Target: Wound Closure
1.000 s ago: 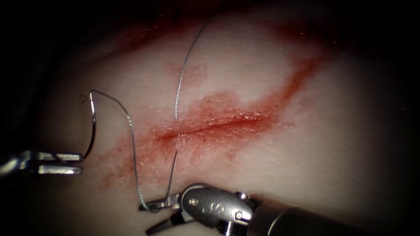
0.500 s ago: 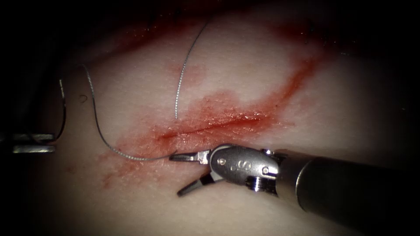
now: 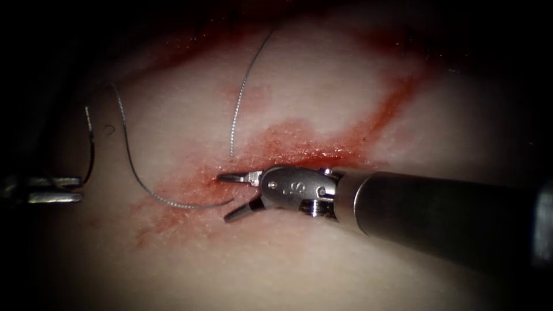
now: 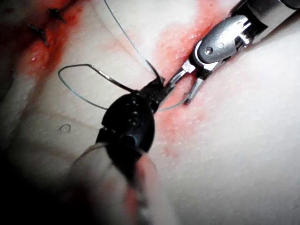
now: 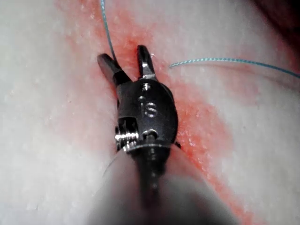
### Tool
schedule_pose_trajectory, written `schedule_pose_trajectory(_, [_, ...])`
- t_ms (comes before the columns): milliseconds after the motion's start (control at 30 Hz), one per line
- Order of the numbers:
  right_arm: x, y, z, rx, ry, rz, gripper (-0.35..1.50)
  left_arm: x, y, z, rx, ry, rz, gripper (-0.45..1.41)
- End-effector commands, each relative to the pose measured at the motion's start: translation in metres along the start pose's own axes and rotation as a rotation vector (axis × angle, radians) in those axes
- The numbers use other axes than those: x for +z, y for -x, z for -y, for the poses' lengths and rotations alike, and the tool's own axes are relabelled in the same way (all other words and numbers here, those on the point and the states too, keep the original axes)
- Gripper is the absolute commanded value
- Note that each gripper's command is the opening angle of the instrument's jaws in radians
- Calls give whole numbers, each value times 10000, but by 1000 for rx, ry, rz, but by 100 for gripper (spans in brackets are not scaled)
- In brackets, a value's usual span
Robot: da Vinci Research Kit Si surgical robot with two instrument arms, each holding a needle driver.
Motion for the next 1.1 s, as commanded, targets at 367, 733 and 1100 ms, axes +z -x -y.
schedule_pose_trajectory(367, [-44,-37,54,14,-111,-8,-35,25,14,6,8,-7,1,-45])
schedule_pose_trajectory(733, [-68,-125,161,20,-349,-153,-35,42,19,4,16,13,7,-45])
schedule_pose_trajectory(1100, [-69,-137,96,13,-162,-137,109,32,23,11,19,-12,34,-45])
